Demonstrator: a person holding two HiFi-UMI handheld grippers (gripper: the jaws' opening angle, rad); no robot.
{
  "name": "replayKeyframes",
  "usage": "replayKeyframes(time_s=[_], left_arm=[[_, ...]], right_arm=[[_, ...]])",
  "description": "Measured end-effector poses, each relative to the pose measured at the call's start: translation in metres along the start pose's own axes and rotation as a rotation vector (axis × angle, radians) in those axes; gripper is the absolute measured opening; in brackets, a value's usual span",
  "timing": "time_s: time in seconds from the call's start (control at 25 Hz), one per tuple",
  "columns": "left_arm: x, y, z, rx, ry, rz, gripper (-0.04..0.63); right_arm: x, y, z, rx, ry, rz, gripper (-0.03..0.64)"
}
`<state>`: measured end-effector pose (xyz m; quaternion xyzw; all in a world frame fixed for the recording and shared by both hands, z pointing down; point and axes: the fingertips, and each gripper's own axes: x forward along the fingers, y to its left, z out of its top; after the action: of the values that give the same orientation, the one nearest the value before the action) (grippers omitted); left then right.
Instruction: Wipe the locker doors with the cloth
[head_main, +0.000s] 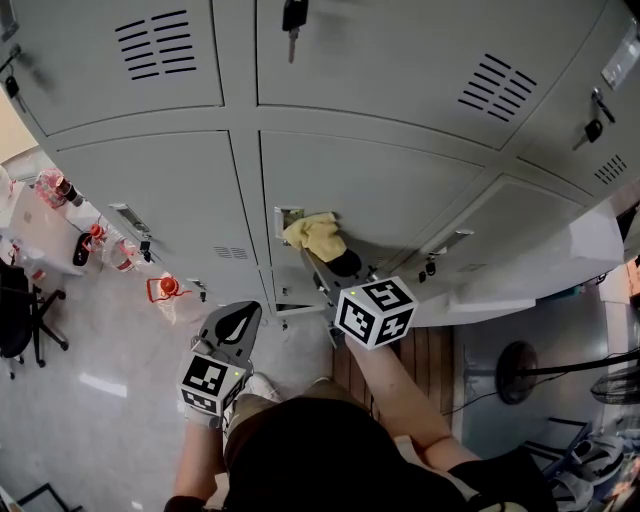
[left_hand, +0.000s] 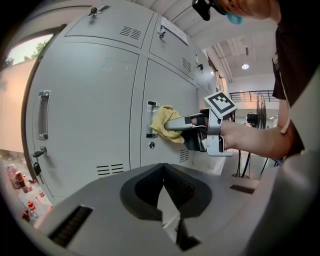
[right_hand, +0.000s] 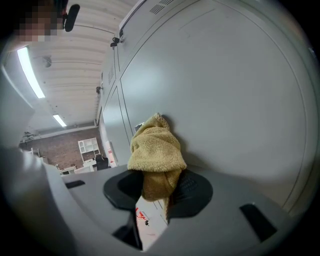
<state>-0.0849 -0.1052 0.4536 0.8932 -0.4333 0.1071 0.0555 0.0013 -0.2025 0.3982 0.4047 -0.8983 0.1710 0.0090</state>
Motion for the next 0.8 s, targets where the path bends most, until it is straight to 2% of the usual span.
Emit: replayKeyframes(time_s=[0.36,0.8], left_arm=[[0.013,-0.012,0.0,-0.004,0.001,-0.018,0.008],[0.038,-0.035,0.001,0.003,0.009,-0.062,0.008]], right_arm=[[-0.008,-0.016,-0.014,-0.008,0.05,-0.026,0.132],[-0.038,-0.051,-0.016,0.005,0.053,-0.082,0.133]])
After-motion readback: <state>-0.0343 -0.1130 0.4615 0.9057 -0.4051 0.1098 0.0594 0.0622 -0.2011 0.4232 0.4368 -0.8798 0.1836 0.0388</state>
